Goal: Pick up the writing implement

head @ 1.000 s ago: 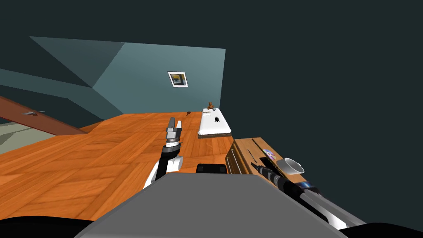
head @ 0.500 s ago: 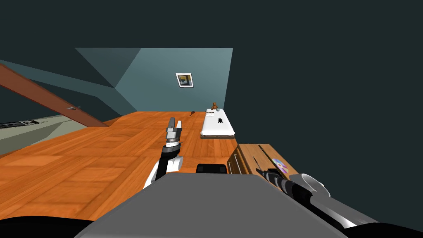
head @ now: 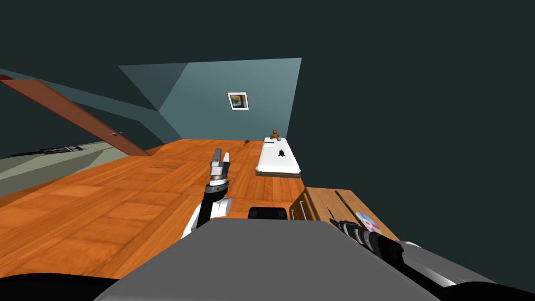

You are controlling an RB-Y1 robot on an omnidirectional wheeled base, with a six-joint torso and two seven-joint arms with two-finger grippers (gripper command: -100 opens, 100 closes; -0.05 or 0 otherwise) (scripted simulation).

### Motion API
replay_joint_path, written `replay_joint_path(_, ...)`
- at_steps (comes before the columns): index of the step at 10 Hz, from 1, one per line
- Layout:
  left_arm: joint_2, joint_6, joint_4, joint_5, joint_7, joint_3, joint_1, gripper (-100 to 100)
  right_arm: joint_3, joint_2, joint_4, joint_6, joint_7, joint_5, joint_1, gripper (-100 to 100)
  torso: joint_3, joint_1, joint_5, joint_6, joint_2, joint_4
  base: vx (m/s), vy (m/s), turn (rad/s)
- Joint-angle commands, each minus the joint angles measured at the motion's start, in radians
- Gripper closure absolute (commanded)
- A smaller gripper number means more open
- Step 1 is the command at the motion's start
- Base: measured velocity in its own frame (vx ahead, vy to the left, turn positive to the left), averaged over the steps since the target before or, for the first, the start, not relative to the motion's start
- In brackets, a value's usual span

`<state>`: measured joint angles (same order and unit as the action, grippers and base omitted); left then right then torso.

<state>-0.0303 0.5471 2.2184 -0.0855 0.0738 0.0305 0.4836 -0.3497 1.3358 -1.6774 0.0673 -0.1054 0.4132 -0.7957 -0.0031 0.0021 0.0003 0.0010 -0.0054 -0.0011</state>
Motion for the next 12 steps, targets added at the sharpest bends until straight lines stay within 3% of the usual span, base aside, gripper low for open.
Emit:
replay_joint_path(1, 0.0, 0.0, 0.0, 0.0, 0.0, 0.0, 0.0, 0, 0.0, 0.0, 0.0, 0.0, 0.0, 0.0, 0.0, -100, 0.0, 0.0, 0.0, 0.0, 0.0, 0.0, 0.024, -0.001, 0.022)
replay_joint_path(2, 0.0, 0.0, 0.0, 0.0, 0.0, 0.0, 0.0, 0, 0.0, 0.002, 0.0, 0.0, -0.002, 0.0, -0.001, 0, 0.001, 0.0, 0.0, 0.001, 0.002, 0.0, 0.0, 0.0, 0.0)
replay_joint_path(3, 0.0, 0.0, 0.0, 0.0, 0.0, 0.0, 0.0, 0, -0.01, -0.033, 0.03, 0.005, 0.012, 0.004, 0.015, -100, 0.002, 0.0, 0.0, 0.001, 0.003, 0.001, 0.009, -0.004, 0.119)
replay_joint_path(6, 0.0, 0.0, 0.0, 0.0, 0.0, 0.0, 0.0, 0, -0.026, -0.086, 0.075, 0.011, 0.032, 0.01, 0.038, -100, 0.002, -0.001, 0.0, 0.0, 0.003, 0.001, 0.014, -0.012, 0.075)
replay_joint_path(7, 0.0, 0.0, 0.0, 0.0, 0.0, 0.0, 0.0, 0, -0.022, -0.076, 0.066, 0.009, 0.027, 0.009, 0.034, -100, 0.002, -0.001, 0.0, 0.0, 0.003, 0.001, 0.005, -0.003, 0.013)
replay_joint_path(8, 0.0, 0.0, 0.0, 0.0, 0.0, 0.0, 0.0, 0, -0.023, -0.078, 0.068, 0.01, 0.029, 0.009, 0.035, 100, 0.002, 0.0, 0.0, 0.001, 0.004, 0.001, 0.0, 0.0, 0.0)
replay_joint_path(12, 0.0, 0.0, 0.0, 0.0, 0.0, 0.0, 0.0, 0, -0.023, -0.078, 0.068, 0.009, 0.029, 0.009, 0.035, 100, 0.002, -0.001, -0.001, 0.001, 0.004, 0.001, 0.0, 0.0, 0.0)
